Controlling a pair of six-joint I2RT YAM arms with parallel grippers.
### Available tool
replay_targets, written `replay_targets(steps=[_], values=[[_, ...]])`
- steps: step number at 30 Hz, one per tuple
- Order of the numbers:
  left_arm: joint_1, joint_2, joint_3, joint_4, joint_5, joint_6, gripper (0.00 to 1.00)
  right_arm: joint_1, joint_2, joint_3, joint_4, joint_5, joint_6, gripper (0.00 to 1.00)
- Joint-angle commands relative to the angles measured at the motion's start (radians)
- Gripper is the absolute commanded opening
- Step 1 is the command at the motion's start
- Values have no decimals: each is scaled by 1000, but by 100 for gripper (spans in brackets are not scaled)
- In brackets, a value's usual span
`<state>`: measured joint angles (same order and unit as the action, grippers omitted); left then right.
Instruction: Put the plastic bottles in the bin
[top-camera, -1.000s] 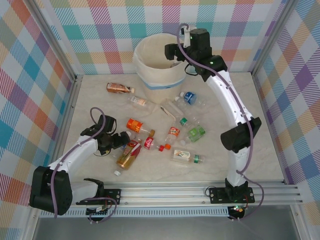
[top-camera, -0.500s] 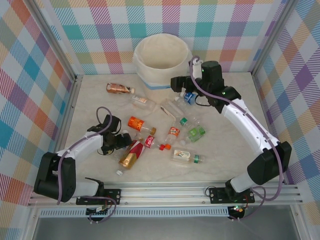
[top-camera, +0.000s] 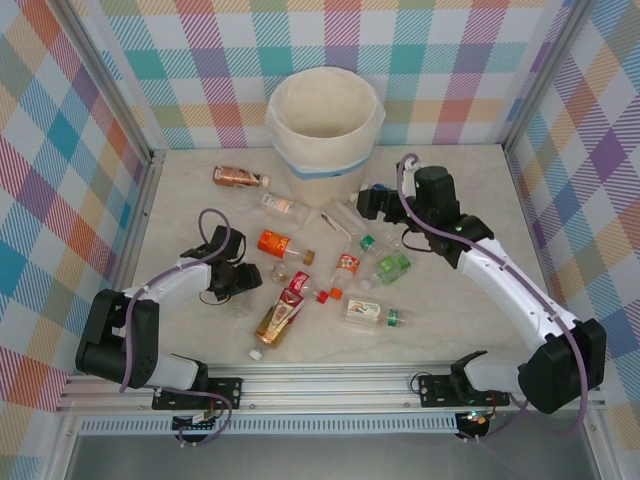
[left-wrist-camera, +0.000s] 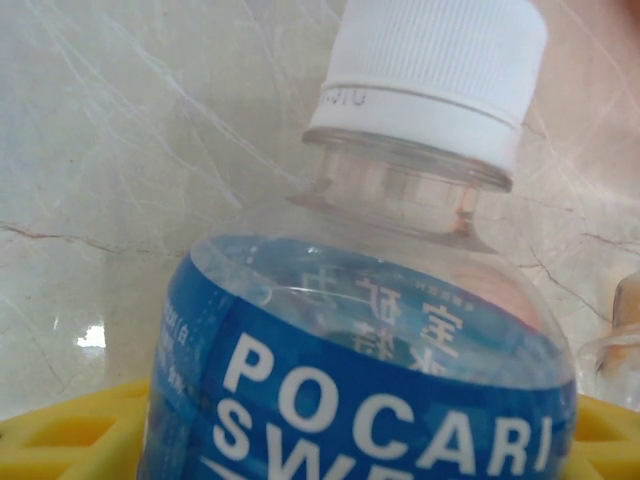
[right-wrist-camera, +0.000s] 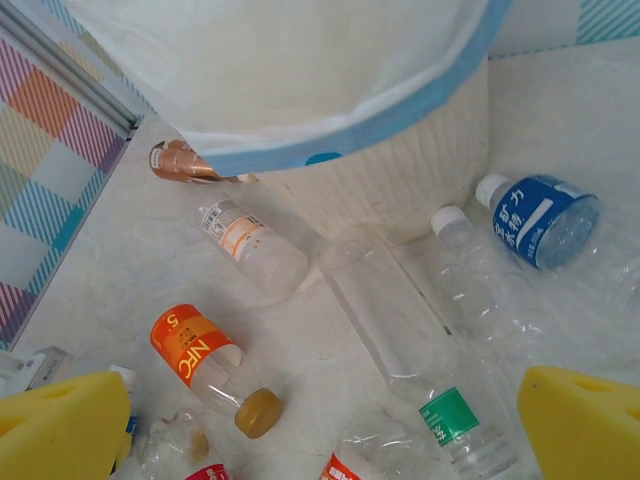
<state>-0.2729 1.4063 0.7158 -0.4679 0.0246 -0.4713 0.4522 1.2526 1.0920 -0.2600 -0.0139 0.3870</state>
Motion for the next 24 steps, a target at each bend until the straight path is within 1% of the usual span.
replay_targets(steps=[1, 5, 11, 15, 16, 18, 20, 22, 24], values=[[-11, -29, 25, -2, -23, 14, 58, 3, -45, -53, 67, 28, 68, 100], [-11, -116, 28, 1, -35, 14, 56, 3, -71, -87, 60, 93, 73, 100], [-11, -320, 34, 75, -57, -31, 48, 3, -104, -113, 76, 215, 87, 100], [-11, -423, 49, 181, 1, -38, 44, 3, -126, -140, 106, 249, 102, 100], [-11, -439, 60, 254, 24, -40, 44, 3, -130, -146, 110, 252, 103, 100], [-11, -457, 83, 348, 69, -48, 43, 3, -141, -159, 119, 259, 109, 100], [-12, -465, 95, 497, 137, -50, 43, 3, -154, -175, 129, 262, 120, 100], [-18, -446, 133, 620, 193, -45, 42, 3, -168, -192, 147, 265, 130, 100], [-33, -397, 201, 679, 202, -26, 43, 3, -181, -203, 154, 264, 134, 100]])
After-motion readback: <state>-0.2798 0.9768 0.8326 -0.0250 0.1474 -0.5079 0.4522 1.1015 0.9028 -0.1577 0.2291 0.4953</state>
